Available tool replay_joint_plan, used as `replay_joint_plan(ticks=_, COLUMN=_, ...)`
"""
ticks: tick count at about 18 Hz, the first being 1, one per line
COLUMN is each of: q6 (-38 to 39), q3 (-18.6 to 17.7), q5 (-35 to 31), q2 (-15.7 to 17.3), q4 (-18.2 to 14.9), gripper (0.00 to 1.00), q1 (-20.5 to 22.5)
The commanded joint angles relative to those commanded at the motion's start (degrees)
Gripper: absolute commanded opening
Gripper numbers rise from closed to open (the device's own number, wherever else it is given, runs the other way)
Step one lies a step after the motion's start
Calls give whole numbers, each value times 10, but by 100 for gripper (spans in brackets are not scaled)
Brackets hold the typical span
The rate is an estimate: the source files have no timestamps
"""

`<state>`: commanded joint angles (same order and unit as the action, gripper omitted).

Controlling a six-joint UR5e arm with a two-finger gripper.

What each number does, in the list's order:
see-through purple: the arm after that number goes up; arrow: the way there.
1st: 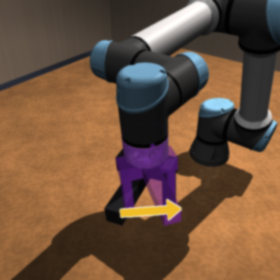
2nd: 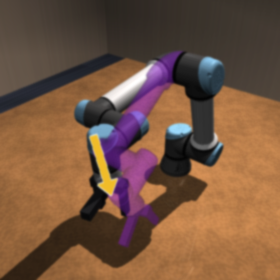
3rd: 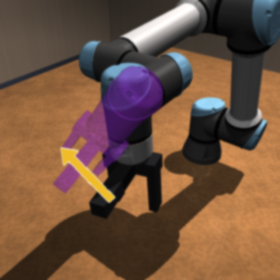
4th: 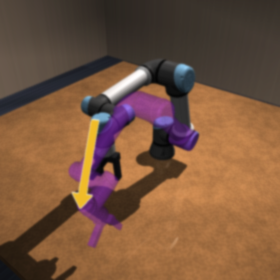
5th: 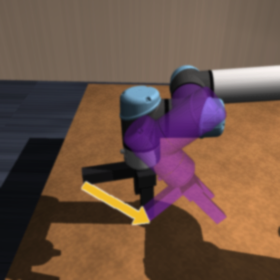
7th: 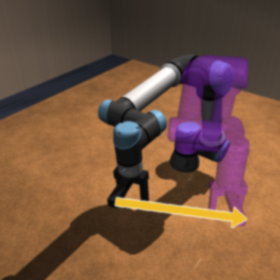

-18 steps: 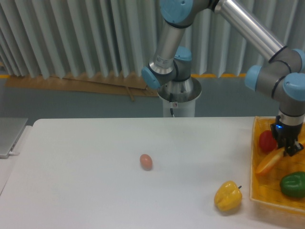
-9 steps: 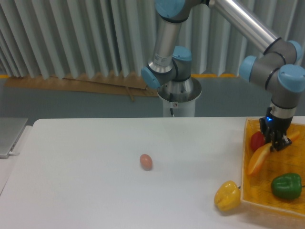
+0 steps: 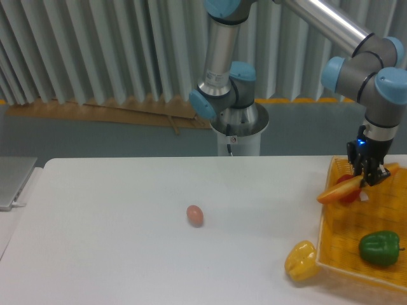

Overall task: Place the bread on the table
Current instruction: 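Carry the held orange loaf over the table beside the pink egg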

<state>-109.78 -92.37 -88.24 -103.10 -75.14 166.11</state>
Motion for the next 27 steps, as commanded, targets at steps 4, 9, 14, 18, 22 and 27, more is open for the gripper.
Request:
replay_joint_plan(ticks=4, q6=44, q3=3, q5=0, q2=17, q4=-30, gripper=35, q1=-26)
replay_joint_plan(ticks=9, q6=146, q3=13, q5=-1, q2=41, q4=-65, gripper=35, q1=-96)
replay_joint_plan(ticks=14, q6=270, q3=28, q5=-1, q2=65, q4=-92, gripper=35, q1=-182)
replay_joint_plan(ticks=18, q6=336, q3=33, q5=-1, q2=68, q4=-91, gripper=35, q1=-240)
replay_joint_plan(ticks=22, q6=417, q3=41, q5=-5, q2=53, q4=-89, gripper=35, q1=-296)
replay_joint_plan(ticks=27, q6=423, q3=43, q5=-3, q2=21, q4=-84, gripper=35, q1=-339)
